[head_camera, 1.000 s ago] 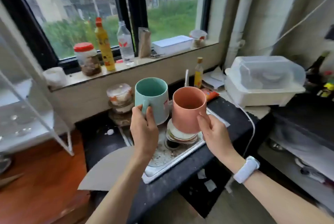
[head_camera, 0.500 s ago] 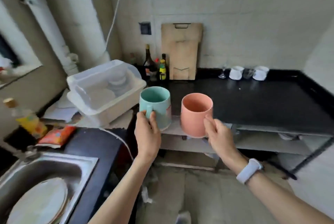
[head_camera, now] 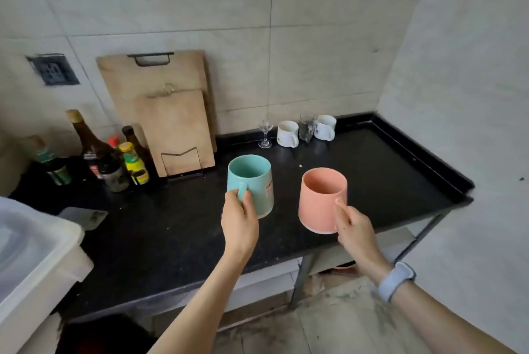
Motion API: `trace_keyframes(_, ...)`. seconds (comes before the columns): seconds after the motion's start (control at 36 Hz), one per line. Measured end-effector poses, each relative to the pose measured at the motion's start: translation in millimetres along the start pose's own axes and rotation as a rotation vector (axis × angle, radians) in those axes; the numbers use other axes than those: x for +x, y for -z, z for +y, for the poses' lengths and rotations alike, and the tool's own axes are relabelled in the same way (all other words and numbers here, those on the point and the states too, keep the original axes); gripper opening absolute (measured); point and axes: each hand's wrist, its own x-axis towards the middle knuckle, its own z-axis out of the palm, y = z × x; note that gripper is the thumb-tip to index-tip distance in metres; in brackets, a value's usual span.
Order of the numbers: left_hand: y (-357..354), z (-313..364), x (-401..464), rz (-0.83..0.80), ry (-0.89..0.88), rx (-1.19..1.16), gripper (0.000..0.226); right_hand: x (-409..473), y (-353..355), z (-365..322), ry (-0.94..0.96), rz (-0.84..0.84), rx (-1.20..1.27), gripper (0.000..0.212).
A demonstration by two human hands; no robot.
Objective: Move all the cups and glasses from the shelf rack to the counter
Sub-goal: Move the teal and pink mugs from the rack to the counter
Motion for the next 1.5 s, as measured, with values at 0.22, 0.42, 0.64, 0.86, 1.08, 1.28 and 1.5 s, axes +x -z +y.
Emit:
trace_keyframes(0.22,-75,-39,77,-0.120,0.115,-0.020,0.018,97,-23,46,-0.104,-0.046,-0.046,0.034)
trace_keyframes(0.42,-148,-72,150,-0.135,0.206,-0.041,0.021,204,-50,91,-0.203,-0.134,-0.054,0.038)
trace_keyframes(0.64,-222,-107,233,-0.142,0.262,-0.009,0.017,316,-84,130,-0.188,-0.227,-0.073,0.025)
trace_keyframes(0.86,-252,-142,279,-0.129,0.272,0.004,0.012,375,-120,151,-0.147,-0.291,-0.057,0.029)
trace_keyframes(1.08,-254,-166,296,-0.097,0.265,-0.061,0.009,401,-143,157,-0.147,-0.375,-0.009,0.029)
trace_keyframes(1.28,-260,-171,307,-0.098,0.266,-0.093,0.012,415,-155,153,-0.178,-0.385,-0.056,0.026)
trace_keyframes(1.5,-267,-174,309,-0.121,0.272,-0.101,0.008,419,-161,153,-0.238,-0.429,-0.094,0.026)
